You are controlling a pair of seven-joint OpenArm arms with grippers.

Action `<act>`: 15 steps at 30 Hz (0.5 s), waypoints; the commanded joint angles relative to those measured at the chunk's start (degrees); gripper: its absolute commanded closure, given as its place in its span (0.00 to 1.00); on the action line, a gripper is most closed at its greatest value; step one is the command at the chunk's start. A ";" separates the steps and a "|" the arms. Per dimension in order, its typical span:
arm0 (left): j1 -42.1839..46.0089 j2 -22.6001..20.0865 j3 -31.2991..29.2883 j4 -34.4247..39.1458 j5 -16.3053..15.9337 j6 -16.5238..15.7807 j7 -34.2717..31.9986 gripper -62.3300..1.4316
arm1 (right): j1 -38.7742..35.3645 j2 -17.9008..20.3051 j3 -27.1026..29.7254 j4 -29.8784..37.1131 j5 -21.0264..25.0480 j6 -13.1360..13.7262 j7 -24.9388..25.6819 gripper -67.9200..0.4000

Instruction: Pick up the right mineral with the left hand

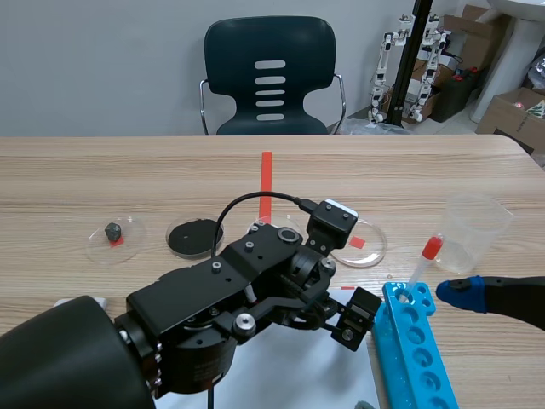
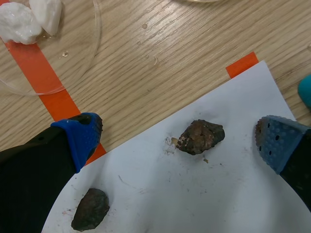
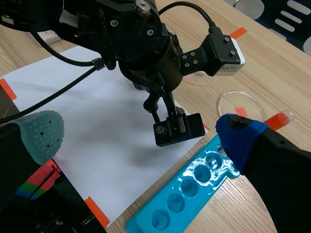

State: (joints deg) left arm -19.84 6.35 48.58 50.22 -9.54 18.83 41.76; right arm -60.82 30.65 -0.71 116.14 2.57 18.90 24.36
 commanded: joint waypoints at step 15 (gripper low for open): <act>-0.33 2.12 -0.26 0.92 -0.17 -0.09 1.73 0.40 | 0.17 0.28 0.39 0.48 0.59 -0.02 1.03 0.00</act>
State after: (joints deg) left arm -19.84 6.37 48.58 50.22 -9.69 18.83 43.51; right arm -60.82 30.65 -0.71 116.14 2.57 18.90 24.36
